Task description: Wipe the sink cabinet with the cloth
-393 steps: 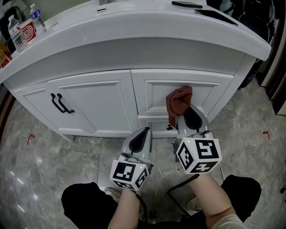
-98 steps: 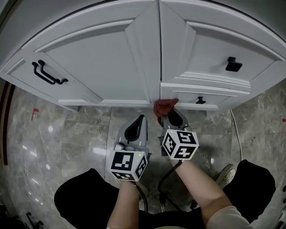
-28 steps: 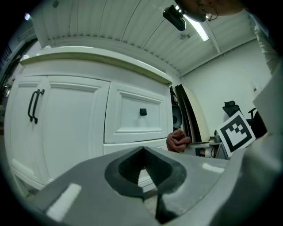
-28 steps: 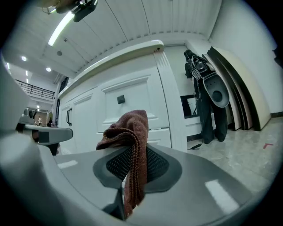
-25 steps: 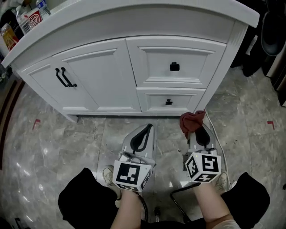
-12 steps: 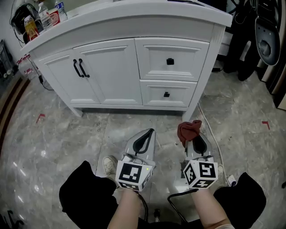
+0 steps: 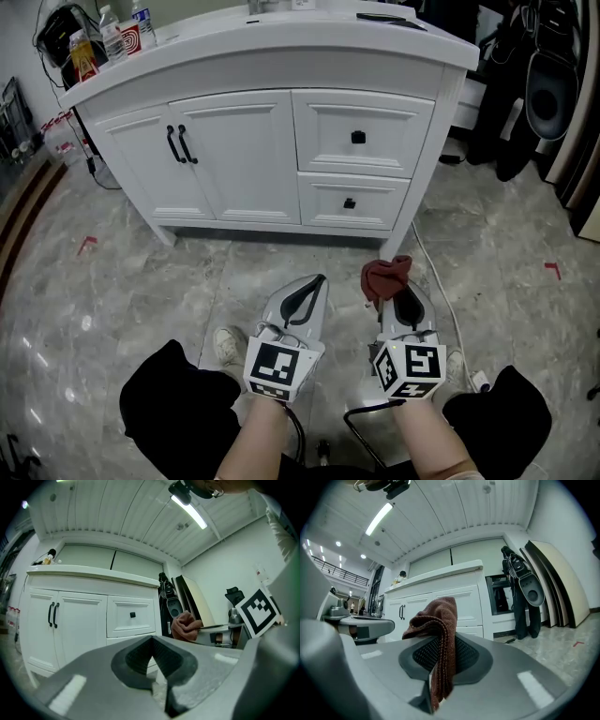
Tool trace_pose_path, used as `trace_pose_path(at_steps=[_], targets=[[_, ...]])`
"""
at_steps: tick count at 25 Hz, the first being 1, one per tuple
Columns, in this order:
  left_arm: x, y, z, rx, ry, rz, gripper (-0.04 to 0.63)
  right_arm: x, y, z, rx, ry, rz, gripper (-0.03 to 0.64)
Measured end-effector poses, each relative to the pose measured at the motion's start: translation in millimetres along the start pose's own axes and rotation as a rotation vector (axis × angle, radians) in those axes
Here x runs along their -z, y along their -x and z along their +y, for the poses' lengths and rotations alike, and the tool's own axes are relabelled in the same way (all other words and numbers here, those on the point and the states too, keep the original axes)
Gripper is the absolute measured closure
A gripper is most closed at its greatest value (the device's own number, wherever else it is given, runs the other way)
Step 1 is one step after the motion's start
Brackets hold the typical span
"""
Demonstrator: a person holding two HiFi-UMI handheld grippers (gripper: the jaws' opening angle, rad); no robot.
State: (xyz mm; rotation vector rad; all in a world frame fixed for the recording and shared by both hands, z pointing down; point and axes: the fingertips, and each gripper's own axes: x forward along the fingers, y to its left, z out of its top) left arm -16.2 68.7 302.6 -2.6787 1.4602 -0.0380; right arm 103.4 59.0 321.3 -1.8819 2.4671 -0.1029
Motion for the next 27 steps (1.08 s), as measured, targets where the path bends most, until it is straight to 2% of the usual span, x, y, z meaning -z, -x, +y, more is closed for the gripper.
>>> trace_pose_path(at_steps=[6, 13, 18, 27], targets=[[-1, -8, -2, 0.009, 0.032, -0.005, 0.595, -2, -6, 2, -0.004, 0.011, -0.008, 0.529], [14, -17, -13, 0.038, 0.006, 0.031, 0.595, 11, -11, -4, 0.011, -0.006, 0.015, 0.529], [9, -16, -13, 0.025, 0.000, 0.007, 0.595, 11, -11, -6, 0.010, -0.011, 0.014, 0.529], [11, -18, -14, 0.031, 0.004, 0.014, 0.595, 10, -9, -9, 0.014, -0.010, 0.015, 0.529]])
